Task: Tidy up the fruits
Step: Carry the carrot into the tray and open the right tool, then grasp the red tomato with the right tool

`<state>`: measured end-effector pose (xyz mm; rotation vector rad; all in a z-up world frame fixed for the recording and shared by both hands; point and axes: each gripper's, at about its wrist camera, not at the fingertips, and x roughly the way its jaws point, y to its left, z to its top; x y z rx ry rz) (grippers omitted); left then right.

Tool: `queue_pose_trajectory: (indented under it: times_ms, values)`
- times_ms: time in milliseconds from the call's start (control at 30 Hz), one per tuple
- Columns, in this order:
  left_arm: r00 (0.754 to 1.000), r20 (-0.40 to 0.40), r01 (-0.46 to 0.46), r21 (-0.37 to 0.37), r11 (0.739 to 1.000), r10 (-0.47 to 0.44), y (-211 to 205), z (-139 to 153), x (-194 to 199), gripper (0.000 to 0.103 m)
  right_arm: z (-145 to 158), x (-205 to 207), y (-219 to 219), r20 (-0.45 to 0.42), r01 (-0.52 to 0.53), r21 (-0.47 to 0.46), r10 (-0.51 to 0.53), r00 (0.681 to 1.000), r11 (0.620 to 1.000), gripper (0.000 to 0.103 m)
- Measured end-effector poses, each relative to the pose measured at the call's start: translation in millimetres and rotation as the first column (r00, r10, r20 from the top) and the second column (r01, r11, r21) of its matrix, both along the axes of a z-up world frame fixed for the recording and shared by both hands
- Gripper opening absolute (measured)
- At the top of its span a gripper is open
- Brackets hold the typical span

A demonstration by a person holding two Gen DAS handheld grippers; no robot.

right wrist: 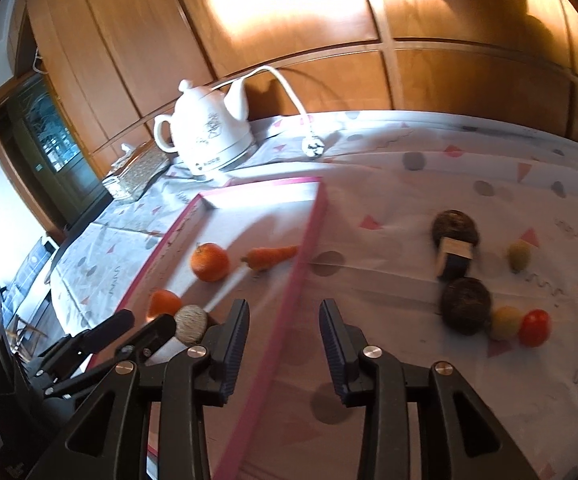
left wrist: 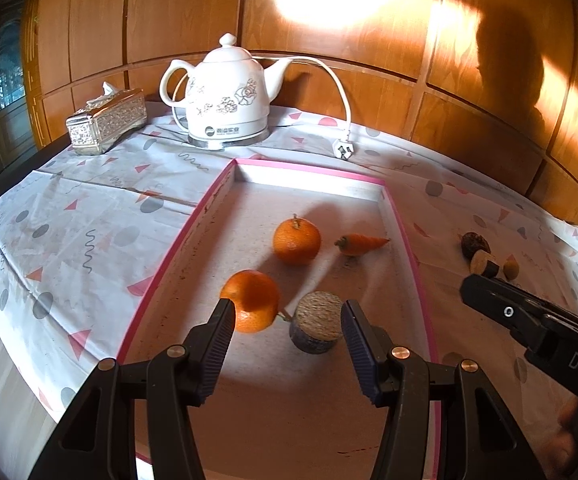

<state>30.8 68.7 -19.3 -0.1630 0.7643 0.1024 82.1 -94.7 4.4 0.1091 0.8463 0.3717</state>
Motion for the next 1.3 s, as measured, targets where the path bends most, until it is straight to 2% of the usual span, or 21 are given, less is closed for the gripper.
queue_pose_trajectory:
  times_ms: [333, 633, 800, 1067, 1200, 1300]
  values:
    - [0.998, 0.011, 0.061, 0.004, 0.998, -0.061, -16, 5, 0, 0.056, -2, -14, -56, 0.016, 0.145, -0.038, -0.144, 0.989, 0.989, 0.037]
    - [0.988, 0.012, 0.153, 0.014, 0.988, -0.153, -42, 9, 2, 0.056, -11, -22, -109, 0.004, 0.278, -0.082, -0.278, 0.96, 0.957, 0.037]
    - [0.974, 0.006, 0.225, 0.018, 0.974, -0.225, -65, 12, 6, 0.056, -12, -22, -132, 0.005, 0.337, -0.087, -0.338, 0.941, 0.938, 0.037]
    - [0.938, -0.01, 0.347, -0.028, 0.937, -0.348, -109, 9, 28, 0.056, -18, -23, -153, -0.002, 0.381, -0.102, -0.383, 0.924, 0.919, 0.037]
    - [0.934, -0.044, 0.35, -0.078, 0.933, -0.354, -120, 0, 44, 0.056, -22, -21, -157, 0.002, 0.379, -0.123, -0.382, 0.924, 0.917, 0.037]
    - [0.934, -0.061, 0.348, -0.076, 0.935, -0.352, -124, -6, 47, 0.056, -23, -21, -158, 0.006, 0.369, -0.123, -0.371, 0.929, 0.921, 0.037]
